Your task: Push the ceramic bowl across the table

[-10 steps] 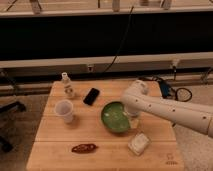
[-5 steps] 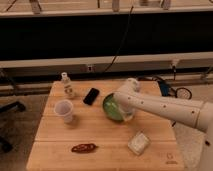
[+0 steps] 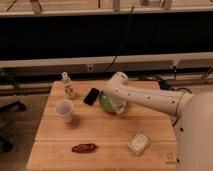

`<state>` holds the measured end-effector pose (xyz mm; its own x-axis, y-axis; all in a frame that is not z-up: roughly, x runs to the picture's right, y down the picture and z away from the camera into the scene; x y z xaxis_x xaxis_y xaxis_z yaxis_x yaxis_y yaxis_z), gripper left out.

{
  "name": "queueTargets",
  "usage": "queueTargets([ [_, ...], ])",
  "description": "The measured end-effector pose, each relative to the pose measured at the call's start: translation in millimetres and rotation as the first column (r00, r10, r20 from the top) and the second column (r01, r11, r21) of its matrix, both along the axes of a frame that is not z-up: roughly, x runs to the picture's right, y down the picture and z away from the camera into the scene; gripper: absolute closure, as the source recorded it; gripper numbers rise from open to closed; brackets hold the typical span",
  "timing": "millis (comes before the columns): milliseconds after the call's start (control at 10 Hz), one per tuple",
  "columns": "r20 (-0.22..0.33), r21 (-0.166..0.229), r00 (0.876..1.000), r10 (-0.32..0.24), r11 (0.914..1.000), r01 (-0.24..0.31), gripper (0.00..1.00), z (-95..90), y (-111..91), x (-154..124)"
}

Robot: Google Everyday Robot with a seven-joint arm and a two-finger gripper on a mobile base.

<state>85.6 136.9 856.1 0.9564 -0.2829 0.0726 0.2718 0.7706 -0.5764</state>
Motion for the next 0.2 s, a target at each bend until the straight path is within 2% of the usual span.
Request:
queueTargets([
  [100,0.015,-0.002,1.000,-0.022,0.9998,0.022,0.98,-1.9,-1.8,-7.1],
  [200,0.022,0.001,0.999,-0.033,0.9995,0.033,0.90,-2.0,-5.8,-12.7],
])
